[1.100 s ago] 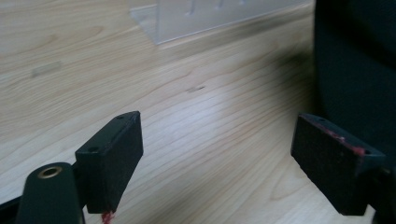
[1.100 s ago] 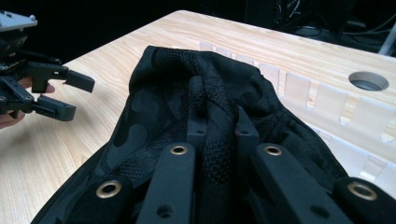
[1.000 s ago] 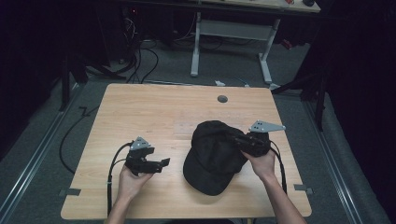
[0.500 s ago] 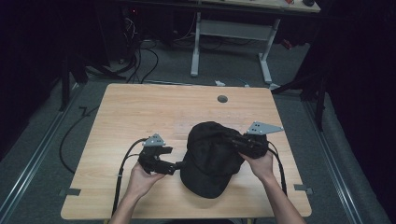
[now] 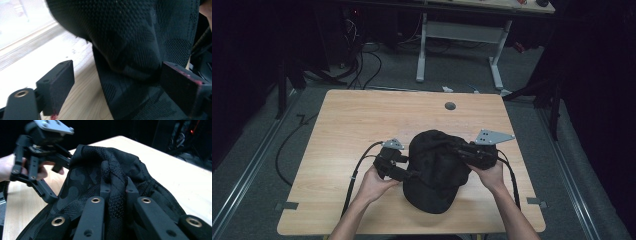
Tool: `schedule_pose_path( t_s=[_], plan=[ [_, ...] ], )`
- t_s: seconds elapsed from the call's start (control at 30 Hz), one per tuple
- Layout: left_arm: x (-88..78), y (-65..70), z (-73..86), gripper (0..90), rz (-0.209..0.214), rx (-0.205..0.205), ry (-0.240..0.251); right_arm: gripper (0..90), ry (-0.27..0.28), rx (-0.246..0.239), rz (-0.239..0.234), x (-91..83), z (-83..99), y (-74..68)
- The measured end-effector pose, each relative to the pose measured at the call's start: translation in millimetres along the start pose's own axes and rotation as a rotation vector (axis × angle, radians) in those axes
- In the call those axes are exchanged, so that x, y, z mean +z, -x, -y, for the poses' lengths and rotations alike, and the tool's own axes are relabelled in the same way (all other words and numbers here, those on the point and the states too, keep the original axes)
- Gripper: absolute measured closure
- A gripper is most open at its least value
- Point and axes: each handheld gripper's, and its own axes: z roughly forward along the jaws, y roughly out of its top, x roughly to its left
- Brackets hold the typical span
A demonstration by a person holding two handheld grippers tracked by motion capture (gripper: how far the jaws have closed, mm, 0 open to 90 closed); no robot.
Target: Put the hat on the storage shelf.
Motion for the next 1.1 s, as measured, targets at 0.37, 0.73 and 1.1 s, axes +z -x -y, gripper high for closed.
schedule_pose_path(
  t_s=[0.37, 0.73, 1.1],
  plan=[
    [0.8, 5.7, 6.0, 19.7, 0.082, 0.012, -0.069, 82.4, 0.045, -0.047, -0.041, 1.7, -2.2, -1.7],
    [-8.3, 5.4, 4.8, 39.0, 0.131, 0.007, -0.069, 82.0, 0.049, -0.063, -0.025, 7.0, -9.4, 1.8],
    [-14.9, 6.0, 7.2, 58.0, 0.184, 0.018, -0.101, 79.3, 0.040, -0.103, 0.010, 12.6, -16.9, -2.1]
  ],
)
